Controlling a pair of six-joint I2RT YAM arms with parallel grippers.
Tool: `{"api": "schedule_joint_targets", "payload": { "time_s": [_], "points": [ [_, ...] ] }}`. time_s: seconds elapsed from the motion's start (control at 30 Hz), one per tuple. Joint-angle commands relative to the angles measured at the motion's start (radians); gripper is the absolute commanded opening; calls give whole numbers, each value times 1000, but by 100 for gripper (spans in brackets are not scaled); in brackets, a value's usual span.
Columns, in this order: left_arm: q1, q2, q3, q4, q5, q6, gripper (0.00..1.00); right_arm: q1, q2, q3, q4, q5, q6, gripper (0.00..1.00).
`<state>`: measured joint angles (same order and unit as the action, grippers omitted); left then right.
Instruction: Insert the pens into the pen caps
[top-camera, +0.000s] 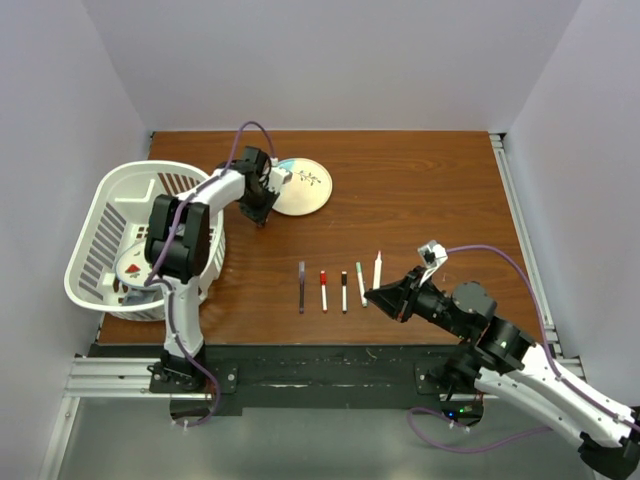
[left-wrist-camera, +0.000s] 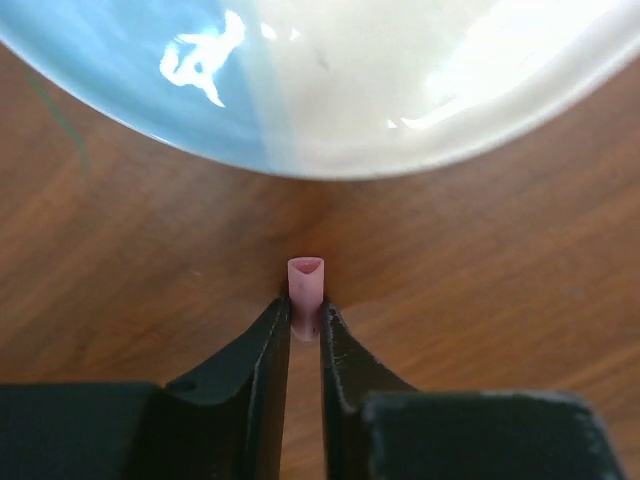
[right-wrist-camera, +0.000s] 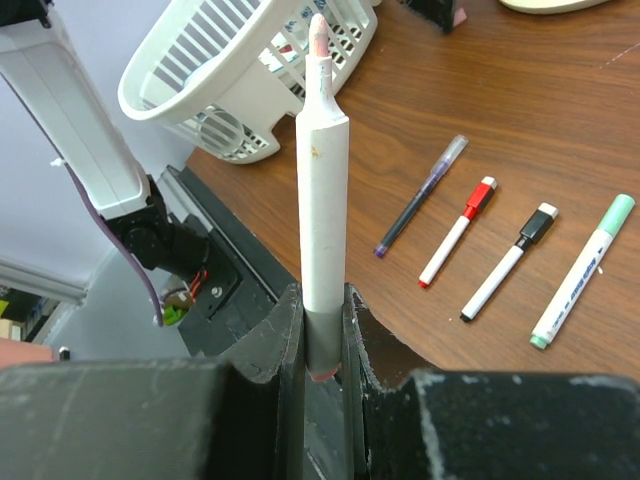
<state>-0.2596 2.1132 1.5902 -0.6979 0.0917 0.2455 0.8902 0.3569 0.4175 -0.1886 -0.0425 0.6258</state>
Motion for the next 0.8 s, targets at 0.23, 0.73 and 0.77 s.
{"api": "schedule_joint_targets", "payload": {
  "time_s": [0.23, 0.73, 0.77],
  "points": [
    [-66, -209, -191, 43, 181, 139, 0, 4, -58, 67, -40, 26, 25, 0],
    [-219, -441, -479, 40, 109, 817, 0, 4, -122, 90, -124, 82, 40, 0],
    [-219, -446, -492, 50, 77, 836, 0, 3, -124, 90, -129, 85, 41, 0]
  ]
}}
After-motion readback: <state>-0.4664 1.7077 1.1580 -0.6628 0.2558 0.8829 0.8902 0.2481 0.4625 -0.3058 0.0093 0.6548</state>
